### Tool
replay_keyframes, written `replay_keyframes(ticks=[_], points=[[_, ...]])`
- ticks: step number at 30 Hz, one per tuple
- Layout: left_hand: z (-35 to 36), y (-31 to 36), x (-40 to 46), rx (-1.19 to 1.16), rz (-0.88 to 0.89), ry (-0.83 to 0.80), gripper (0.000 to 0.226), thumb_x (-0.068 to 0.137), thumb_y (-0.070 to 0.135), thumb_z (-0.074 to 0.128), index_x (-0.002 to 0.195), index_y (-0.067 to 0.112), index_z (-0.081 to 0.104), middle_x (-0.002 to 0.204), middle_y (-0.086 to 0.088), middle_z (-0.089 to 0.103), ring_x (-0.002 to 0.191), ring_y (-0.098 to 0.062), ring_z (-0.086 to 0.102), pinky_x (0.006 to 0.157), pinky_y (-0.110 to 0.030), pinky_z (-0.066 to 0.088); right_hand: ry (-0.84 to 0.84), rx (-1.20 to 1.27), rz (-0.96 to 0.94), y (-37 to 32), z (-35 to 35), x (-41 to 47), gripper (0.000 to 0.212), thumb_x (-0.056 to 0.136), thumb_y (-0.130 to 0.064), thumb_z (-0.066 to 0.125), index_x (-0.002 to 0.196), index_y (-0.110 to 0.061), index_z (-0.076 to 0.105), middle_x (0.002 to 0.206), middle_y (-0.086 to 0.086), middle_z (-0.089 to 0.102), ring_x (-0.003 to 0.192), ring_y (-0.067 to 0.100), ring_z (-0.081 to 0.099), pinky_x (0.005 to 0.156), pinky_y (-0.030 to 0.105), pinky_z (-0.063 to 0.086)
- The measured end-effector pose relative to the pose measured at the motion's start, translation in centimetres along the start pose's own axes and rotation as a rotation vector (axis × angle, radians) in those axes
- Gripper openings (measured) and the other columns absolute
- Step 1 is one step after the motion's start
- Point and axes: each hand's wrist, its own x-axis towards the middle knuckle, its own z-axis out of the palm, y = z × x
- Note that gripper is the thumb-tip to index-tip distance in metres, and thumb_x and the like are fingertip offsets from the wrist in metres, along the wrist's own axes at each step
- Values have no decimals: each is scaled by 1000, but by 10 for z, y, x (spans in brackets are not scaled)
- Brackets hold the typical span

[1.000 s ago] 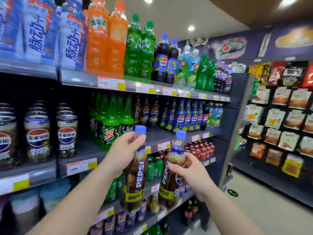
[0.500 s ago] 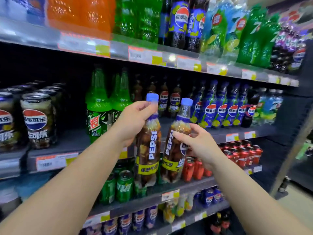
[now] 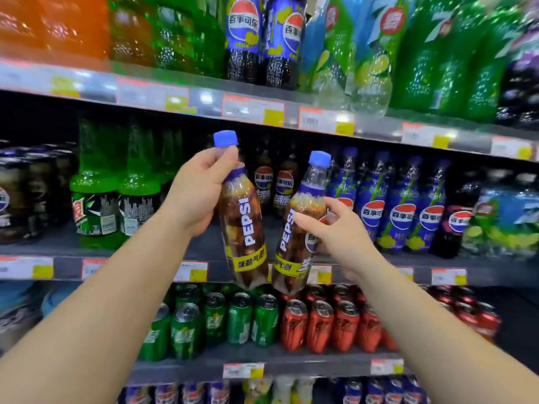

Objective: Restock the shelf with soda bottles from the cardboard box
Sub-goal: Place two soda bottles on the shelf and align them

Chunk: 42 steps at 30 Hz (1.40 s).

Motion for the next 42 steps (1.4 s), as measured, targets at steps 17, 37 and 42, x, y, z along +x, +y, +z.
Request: replay_keyframes(ticks=[17, 37, 42], points=[[9, -31, 18, 277, 308, 271, 11, 95, 24, 55, 97, 32, 62, 90, -1, 64, 82, -12, 59, 82, -37, 49, 58, -23, -84, 30, 2, 79, 67, 77, -41, 76, 134, -27, 45, 107, 0, 68, 88, 13, 63, 67, 17, 52], [-2, -56, 75, 288, 79, 94, 18, 92, 35, 57, 104, 24, 63, 97, -1, 71, 86, -16, 67, 81, -39, 53, -43, -184, 174, 80, 17, 72, 90, 70, -20, 83, 144, -30, 32, 125, -8, 62, 113, 13, 59, 101, 40, 47], [7, -57, 75, 276, 60, 20, 16, 94, 34, 54, 103, 24, 62, 103, -9, 70, 91, -23, 68, 85, -44, 54, 9, -282, 162, 77, 21, 70, 72, 73, -23, 82, 134, -24, 45, 116, -7, 63, 102, 12, 59, 94, 32, 48]])
